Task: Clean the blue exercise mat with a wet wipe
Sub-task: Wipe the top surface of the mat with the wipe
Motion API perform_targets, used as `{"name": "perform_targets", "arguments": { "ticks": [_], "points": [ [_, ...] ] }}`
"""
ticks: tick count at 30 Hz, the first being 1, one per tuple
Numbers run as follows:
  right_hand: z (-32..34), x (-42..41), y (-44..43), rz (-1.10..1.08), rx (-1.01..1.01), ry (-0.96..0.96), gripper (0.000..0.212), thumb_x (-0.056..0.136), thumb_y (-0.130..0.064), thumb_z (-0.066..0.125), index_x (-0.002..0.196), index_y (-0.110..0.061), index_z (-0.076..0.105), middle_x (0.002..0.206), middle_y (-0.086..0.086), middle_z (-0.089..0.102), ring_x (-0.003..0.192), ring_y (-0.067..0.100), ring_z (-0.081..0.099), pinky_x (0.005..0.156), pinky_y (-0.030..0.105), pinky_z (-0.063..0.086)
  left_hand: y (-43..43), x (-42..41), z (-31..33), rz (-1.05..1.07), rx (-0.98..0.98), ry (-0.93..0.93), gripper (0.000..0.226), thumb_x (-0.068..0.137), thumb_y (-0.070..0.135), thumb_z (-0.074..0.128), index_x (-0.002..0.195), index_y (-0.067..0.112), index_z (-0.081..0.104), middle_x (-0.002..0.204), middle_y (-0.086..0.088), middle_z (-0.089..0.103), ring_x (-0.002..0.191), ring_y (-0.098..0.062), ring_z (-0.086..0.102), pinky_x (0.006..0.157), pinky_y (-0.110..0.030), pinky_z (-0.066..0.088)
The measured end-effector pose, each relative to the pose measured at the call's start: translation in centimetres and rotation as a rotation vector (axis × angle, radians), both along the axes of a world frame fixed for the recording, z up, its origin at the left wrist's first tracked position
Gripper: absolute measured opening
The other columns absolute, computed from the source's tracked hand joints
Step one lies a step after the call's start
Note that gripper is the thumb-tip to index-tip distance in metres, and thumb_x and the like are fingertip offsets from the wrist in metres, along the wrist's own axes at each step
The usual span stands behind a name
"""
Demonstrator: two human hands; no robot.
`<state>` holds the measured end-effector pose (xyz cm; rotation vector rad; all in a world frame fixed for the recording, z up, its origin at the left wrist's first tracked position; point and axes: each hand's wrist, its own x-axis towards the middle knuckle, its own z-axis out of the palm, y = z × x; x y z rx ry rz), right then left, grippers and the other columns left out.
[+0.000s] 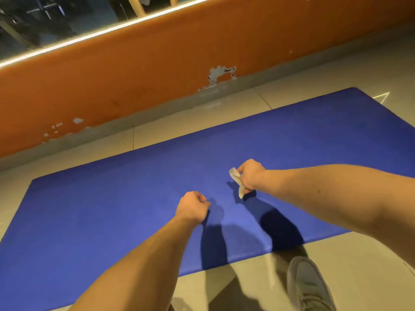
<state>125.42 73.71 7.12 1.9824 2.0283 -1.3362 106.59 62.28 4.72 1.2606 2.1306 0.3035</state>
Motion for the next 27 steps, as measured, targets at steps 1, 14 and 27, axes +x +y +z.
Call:
{"name": "perform_targets", "arguments": {
  "ticks": [1,14,27],
  "points": [
    [-1.7,0.1,0.4,0.013,0.045,-0.026,0.035,0.086,-0.004,0.071,0.069,-0.027,0.051,0.064,0.002,0.062,0.077,0.026,0.061,0.071,0.03,0.057,0.2,0.0,-1.0,0.008,-0.03,-0.002,0.018,0.091,0.019,0.066,0.075,0.014,0.059,0.07,-0.004,0.058,0.071,-0.027,0.055,0.067,-0.035,0.052],
    [-14.6,-2.0,-1.7,0.371,0.348,0.109,0.034,0.102,-0.014,0.042,0.132,-0.017,0.056,0.138,0.013,0.045,0.127,0.033,0.039,0.107,0.045,0.032,3.4,-3.0,-9.2,-0.039,-0.202,0.22,0.045,0.087,0.035,0.071,0.124,0.011,0.063,0.129,-0.012,0.059,0.122,-0.034,0.053,0.096,-0.043,0.051],
    [-17.5,-4.6,-1.6,0.595,0.35,-0.446,0.074,0.102,-0.065,0.015,0.161,-0.029,-0.008,0.165,0.014,-0.024,0.145,0.05,-0.029,0.118,0.064,-0.013,4.4,-5.8,-11.5,-0.015,-0.375,0.261,0.109,0.08,0.058,0.075,0.158,0.035,0.003,0.165,0.003,-0.015,0.152,-0.03,-0.013,0.113,-0.06,0.029]
  ]
}}
